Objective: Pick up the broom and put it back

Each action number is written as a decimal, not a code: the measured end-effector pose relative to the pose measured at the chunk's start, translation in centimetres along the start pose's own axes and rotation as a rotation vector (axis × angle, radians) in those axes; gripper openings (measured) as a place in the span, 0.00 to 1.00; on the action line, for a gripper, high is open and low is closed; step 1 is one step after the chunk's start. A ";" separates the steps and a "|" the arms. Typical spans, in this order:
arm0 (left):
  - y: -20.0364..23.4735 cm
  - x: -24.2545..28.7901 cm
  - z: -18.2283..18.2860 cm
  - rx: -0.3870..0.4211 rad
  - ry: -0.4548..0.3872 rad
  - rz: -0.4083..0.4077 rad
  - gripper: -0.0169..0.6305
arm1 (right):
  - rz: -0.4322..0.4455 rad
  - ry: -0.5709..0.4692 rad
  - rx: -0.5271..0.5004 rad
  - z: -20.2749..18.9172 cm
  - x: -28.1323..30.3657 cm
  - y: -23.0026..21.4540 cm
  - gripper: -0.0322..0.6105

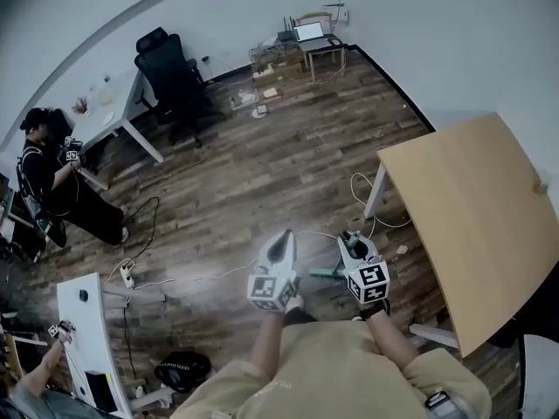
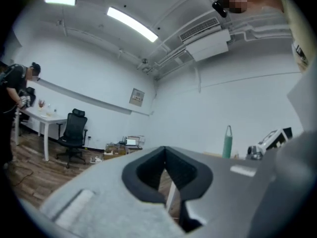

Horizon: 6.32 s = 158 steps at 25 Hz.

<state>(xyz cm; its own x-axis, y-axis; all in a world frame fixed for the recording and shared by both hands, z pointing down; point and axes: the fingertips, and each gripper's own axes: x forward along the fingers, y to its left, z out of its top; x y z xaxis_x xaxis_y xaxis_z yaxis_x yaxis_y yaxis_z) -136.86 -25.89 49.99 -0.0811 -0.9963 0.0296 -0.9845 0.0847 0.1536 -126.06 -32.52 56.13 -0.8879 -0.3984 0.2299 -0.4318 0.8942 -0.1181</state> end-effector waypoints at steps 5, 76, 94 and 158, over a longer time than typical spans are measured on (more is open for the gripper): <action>5.7 2.9 2.0 0.042 0.021 -0.173 0.03 | -0.198 -0.049 0.055 2.9 5.6 0.6 0.14; 0.4 44.8 -27.0 0.052 0.564 -0.654 0.03 | -0.524 0.306 0.476 -30.4 30.7 -43.6 0.15; 1.4 44.0 -29.6 0.089 0.617 -0.656 0.03 | -0.621 0.333 0.604 -34.3 32.5 -47.5 0.63; 0.6 40.6 -31.1 0.053 0.639 -0.602 0.03 | -0.324 0.468 0.614 -34.9 28.1 -38.6 0.13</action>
<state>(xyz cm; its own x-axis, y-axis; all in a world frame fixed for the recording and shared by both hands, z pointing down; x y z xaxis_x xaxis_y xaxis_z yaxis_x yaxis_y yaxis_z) -135.93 -65.77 82.02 0.5413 -0.6699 0.5081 -0.8391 -0.4689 0.2756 -128.83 -71.13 100.83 -0.6058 -0.3698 0.7045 -0.7844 0.4260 -0.4508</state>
